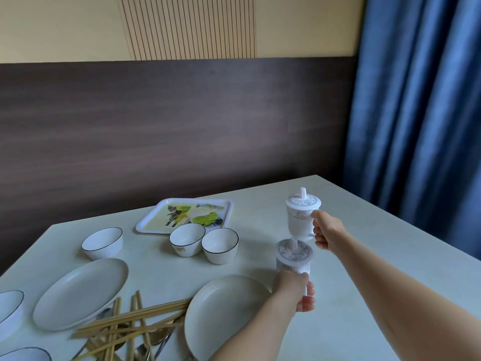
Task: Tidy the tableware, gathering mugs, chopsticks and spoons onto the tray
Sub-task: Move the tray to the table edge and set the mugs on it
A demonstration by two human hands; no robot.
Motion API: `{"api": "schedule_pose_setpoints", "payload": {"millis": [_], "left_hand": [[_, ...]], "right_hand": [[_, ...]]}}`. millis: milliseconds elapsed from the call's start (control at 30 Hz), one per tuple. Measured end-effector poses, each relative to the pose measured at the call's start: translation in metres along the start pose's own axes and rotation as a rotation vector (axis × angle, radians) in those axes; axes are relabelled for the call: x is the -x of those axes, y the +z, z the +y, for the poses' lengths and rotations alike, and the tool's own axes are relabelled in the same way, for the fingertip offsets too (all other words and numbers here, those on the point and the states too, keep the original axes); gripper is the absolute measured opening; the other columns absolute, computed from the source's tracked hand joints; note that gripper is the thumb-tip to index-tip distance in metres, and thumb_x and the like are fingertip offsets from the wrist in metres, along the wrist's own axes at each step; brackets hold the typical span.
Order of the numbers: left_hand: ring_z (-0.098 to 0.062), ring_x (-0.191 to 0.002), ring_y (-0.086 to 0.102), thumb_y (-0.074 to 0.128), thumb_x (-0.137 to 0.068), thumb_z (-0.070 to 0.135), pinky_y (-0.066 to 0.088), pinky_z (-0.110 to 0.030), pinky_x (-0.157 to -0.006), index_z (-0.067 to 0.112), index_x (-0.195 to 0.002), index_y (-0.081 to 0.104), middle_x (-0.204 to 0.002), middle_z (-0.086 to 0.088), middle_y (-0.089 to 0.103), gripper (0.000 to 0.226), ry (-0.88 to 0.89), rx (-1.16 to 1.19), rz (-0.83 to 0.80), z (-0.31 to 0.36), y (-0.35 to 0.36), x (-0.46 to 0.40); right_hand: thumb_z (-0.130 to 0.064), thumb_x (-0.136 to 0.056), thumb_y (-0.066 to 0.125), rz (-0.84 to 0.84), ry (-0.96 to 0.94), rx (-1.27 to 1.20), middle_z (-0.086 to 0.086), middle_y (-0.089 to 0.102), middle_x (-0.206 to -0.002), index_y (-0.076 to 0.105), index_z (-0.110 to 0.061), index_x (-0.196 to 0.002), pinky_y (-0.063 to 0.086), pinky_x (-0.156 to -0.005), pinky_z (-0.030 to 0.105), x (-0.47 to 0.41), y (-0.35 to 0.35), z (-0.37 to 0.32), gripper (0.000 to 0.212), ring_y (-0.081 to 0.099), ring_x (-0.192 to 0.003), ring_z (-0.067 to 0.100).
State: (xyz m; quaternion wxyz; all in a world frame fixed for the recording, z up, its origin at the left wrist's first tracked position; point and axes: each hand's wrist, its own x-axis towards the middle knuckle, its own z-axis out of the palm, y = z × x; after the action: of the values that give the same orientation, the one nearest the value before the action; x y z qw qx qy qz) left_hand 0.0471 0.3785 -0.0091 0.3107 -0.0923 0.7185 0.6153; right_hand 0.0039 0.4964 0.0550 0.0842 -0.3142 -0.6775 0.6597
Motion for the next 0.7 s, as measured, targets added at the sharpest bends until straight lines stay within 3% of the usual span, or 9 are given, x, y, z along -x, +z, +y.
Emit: {"api": "schedule_pose_setpoints", "payload": {"millis": [233,533,700], "left_hand": [[-0.013,-0.030,0.047,0.047,-0.095,0.018,0.047,-0.020,-0.035,0.007,-0.060,0.052,-0.056,-0.004,0.056,0.037,0.057,0.055,0.187,0.002,-0.008,-0.016],[-0.010,-0.019,0.041,0.046,-0.098,0.020,0.043,-0.016,-0.030,0.007,-0.062,0.050,-0.059,-0.005,0.053,0.038,0.058,0.132,0.217,0.014,-0.023,-0.029],[-0.014,-0.033,0.046,0.045,-0.097,0.021,0.043,-0.014,-0.032,0.009,-0.065,0.051,-0.061,-0.004,0.053,0.035,0.062,0.130,0.190,0.013,-0.029,-0.030]], "right_hand": [[-0.020,-0.086,0.047,-0.025,0.082,-0.001,0.001,0.029,-0.053,0.032,-0.017,-0.056,0.024,-0.048,0.020,-0.016,-0.002,0.033,0.033,0.023,-0.046,0.016],[-0.021,-0.087,0.046,-0.060,0.123,-0.043,0.002,0.029,-0.055,0.032,-0.017,-0.057,0.028,-0.049,0.021,-0.020,0.012,0.049,0.033,0.025,-0.046,0.017],[-0.021,-0.087,0.046,-0.057,0.138,-0.031,0.002,0.030,-0.055,0.033,-0.017,-0.058,0.029,-0.050,0.021,-0.022,0.016,0.058,0.033,0.025,-0.046,0.017]]}}
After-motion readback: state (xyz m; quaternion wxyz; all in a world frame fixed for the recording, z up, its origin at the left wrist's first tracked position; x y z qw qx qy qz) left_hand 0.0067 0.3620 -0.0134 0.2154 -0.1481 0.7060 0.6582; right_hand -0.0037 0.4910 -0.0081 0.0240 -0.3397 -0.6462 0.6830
